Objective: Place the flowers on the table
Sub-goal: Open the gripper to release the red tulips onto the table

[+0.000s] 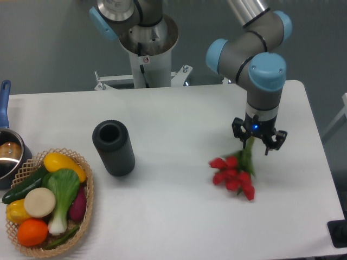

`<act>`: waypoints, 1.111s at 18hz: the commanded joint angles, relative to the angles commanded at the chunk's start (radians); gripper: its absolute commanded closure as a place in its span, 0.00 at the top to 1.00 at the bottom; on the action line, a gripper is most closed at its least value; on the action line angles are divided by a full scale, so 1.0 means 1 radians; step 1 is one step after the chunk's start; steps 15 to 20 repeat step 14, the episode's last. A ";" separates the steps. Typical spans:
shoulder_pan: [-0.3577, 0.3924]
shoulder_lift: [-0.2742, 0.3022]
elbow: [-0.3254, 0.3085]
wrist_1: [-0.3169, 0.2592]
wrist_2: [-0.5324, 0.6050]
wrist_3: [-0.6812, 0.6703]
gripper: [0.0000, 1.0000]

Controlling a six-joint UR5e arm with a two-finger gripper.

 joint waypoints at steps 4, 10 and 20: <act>0.054 0.031 0.006 -0.002 -0.014 0.012 1.00; 0.107 0.041 0.021 -0.008 -0.038 0.147 1.00; 0.138 0.045 0.031 -0.035 -0.034 0.235 1.00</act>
